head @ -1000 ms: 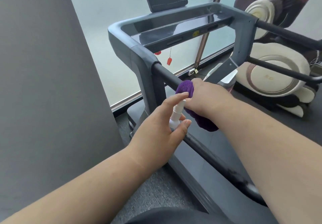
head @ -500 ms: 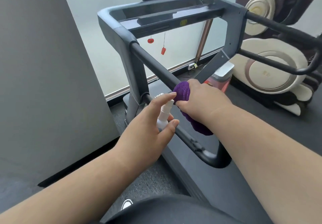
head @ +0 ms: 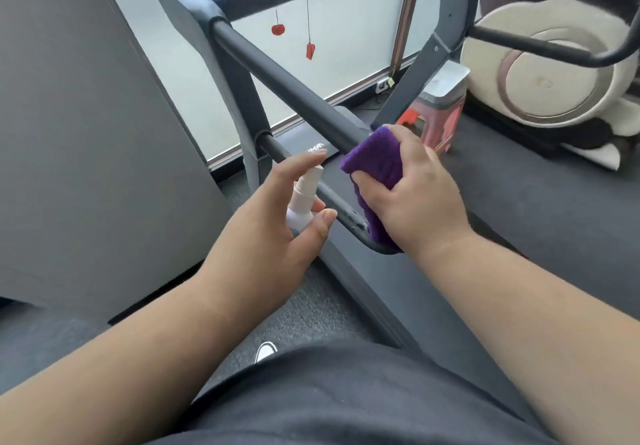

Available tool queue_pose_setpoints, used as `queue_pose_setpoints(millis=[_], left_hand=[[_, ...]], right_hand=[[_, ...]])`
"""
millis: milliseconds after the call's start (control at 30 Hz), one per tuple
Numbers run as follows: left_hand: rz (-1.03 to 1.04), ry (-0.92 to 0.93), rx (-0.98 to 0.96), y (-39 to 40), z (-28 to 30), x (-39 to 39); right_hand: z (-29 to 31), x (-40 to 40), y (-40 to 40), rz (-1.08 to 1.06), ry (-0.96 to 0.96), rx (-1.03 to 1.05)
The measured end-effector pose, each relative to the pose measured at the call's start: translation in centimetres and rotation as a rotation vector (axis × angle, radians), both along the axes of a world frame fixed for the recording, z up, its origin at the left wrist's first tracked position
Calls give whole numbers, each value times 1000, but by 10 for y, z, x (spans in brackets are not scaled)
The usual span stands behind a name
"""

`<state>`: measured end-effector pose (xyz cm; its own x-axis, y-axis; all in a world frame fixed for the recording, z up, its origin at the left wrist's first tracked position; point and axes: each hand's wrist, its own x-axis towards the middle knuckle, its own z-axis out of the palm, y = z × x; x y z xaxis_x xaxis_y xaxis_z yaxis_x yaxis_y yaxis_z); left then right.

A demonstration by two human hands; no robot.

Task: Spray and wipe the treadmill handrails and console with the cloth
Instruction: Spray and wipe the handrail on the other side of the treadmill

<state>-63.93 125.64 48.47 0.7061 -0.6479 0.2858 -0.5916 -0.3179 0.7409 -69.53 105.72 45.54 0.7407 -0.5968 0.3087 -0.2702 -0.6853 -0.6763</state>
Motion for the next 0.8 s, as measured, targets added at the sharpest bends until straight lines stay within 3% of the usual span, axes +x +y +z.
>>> queue_pose_setpoints(millis=[133, 367, 567, 667, 800], left_hand=[[-16, -31, 63, -7, 3, -13], [-49, -27, 118, -1, 5, -29], [-28, -38, 127, 11, 6, -37], [-11, -32, 113, 11, 7, -41], [-9, -43, 132, 13, 7, -44]], right_hand=[[-49, -25, 2, -14, -216, 166], [-108, -55, 9, 26, -179, 383], [-47, -30, 1, 65, -349, 231], [-6, 3, -6, 92, -266, 128], [-18, -1, 1, 30, -323, 155]])
